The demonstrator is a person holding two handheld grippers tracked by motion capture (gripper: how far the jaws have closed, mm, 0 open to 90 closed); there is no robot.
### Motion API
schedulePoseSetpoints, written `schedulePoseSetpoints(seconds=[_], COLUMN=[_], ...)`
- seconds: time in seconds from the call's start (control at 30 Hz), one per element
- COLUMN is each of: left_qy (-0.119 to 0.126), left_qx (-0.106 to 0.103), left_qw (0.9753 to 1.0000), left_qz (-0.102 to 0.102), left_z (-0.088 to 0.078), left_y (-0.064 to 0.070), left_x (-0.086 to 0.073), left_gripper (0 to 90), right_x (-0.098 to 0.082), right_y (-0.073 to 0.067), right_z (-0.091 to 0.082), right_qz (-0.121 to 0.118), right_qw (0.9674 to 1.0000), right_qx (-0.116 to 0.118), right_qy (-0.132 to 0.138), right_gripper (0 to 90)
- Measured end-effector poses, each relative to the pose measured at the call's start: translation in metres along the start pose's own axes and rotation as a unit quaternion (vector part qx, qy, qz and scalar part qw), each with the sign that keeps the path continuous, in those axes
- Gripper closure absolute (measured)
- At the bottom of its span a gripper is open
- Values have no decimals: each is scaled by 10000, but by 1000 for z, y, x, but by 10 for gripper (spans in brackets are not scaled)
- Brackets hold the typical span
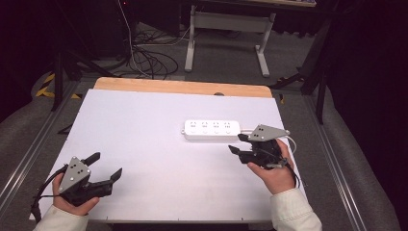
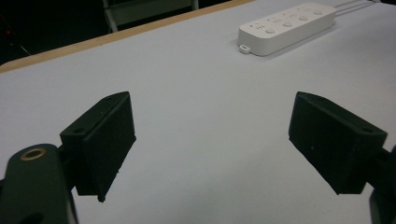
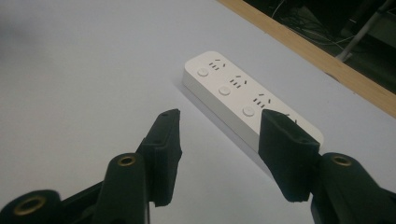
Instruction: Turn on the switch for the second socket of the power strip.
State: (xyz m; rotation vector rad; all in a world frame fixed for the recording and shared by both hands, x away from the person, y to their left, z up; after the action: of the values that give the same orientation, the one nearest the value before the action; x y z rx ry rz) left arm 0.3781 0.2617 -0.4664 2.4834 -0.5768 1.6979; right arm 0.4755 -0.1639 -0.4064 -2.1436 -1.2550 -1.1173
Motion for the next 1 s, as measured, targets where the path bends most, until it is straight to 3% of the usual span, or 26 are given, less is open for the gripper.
schedulePoseSetpoints(seconds=[0.27,0.43,0.83,1.0], left_qy=[-18,-33,-62,-76], left_qx=[20,71,164,152], left_qw=[10000,10000,9998,9998], left_qz=[-19,-45,-109,-110], left_z=[-2,-5,-10,-9], left_y=[-1,-2,-4,-5], left_x=[-1,-3,-6,-7], left_gripper=[149,149,150,149], right_x=[12,20,24,22], right_y=[9,18,42,50], right_z=[5,11,47,58], right_qz=[36,116,396,505], right_qw=[10000,9999,9989,9984], right_qx=[15,89,89,29], right_qy=[13,-62,-221,-245], right_gripper=[560,666,885,900])
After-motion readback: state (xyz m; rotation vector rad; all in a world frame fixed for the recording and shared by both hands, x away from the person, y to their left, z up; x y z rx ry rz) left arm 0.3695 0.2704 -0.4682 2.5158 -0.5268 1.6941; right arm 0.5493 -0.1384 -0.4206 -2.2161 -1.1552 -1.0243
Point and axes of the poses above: each handheld gripper's, and its own axes: z roughly forward along the jaws, x roughly out of its top, y roughly to its right, the point moved 5 cm from there along z, roughly forward along the jaws, and after that the axes turned 10 degrees about x, right-handed, at the moved point
